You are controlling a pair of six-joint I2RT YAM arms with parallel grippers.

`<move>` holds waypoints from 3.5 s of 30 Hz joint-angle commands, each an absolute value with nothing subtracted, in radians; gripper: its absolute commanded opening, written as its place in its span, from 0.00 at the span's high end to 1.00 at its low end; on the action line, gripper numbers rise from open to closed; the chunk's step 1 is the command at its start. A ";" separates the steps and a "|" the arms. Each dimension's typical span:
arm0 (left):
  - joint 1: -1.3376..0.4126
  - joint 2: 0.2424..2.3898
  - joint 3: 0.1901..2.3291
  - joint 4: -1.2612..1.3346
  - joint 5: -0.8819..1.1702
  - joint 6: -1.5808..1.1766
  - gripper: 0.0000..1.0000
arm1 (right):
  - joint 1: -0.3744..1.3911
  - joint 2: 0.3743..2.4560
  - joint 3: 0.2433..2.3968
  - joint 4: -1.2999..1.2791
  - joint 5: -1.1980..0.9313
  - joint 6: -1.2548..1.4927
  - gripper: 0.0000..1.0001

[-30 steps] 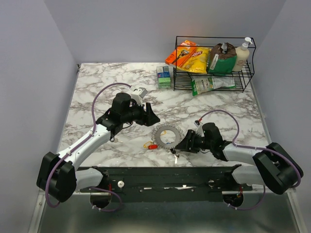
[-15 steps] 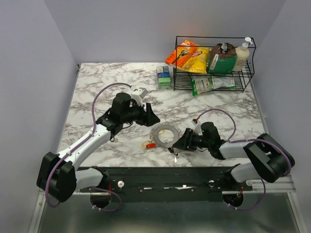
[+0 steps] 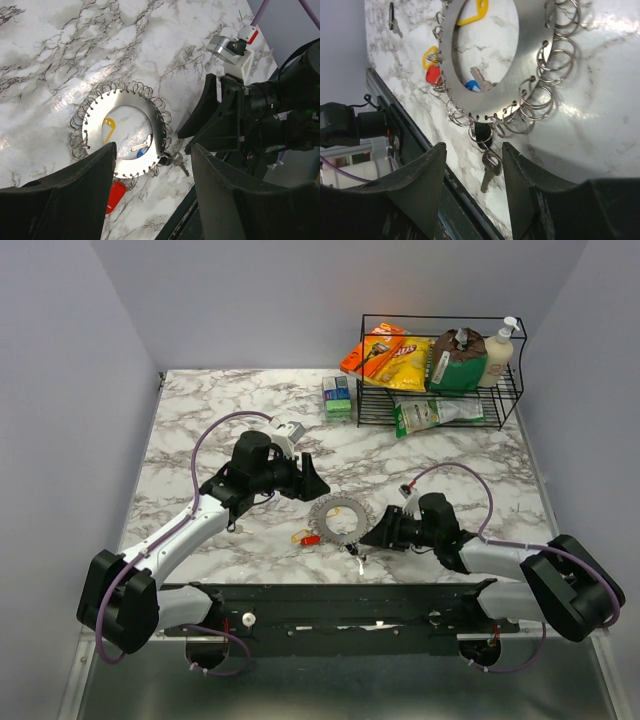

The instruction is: Put the keys on the keyring

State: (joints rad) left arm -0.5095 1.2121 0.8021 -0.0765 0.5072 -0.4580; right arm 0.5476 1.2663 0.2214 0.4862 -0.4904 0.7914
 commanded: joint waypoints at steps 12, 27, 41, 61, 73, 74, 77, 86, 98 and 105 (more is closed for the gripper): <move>-0.505 1.210 0.798 -0.064 0.526 -0.442 0.30 | 0.541 1.411 0.216 0.595 -0.460 0.778 0.43; -0.505 1.209 0.798 -0.075 0.523 -0.437 0.30 | 0.541 1.420 0.213 0.704 -0.443 0.756 0.44; -0.505 1.204 0.790 -0.066 0.523 -0.443 0.30 | 0.541 1.499 0.121 1.014 -0.485 0.824 0.44; -0.505 1.183 0.772 -0.063 0.520 -0.446 0.30 | 0.541 1.611 0.098 1.218 -0.523 0.879 0.66; -0.505 1.189 0.772 -0.064 0.522 -0.443 0.30 | 0.541 1.326 0.118 0.775 -0.381 0.761 0.59; -0.505 1.192 0.772 -0.063 0.523 -0.443 0.30 | 0.541 1.319 0.117 0.759 -0.376 0.756 0.57; -0.505 1.201 0.773 -0.057 0.529 -0.442 0.30 | 0.541 1.347 0.117 0.750 -0.377 0.765 0.52; -0.514 1.233 0.779 -0.023 0.543 -0.463 0.32 | 0.541 1.529 0.166 0.827 -0.429 0.795 0.50; -0.732 1.463 0.720 0.153 0.520 -0.583 0.78 | 0.543 1.574 0.143 0.925 -0.454 0.813 0.50; -0.765 1.569 0.699 0.293 0.523 -0.637 0.92 | 0.540 1.621 0.130 1.029 -0.489 0.825 0.51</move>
State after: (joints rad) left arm -0.7532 1.5276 0.7059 0.1627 0.5133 -0.5911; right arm 0.5438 1.5696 0.1436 0.9974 -0.4690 0.8295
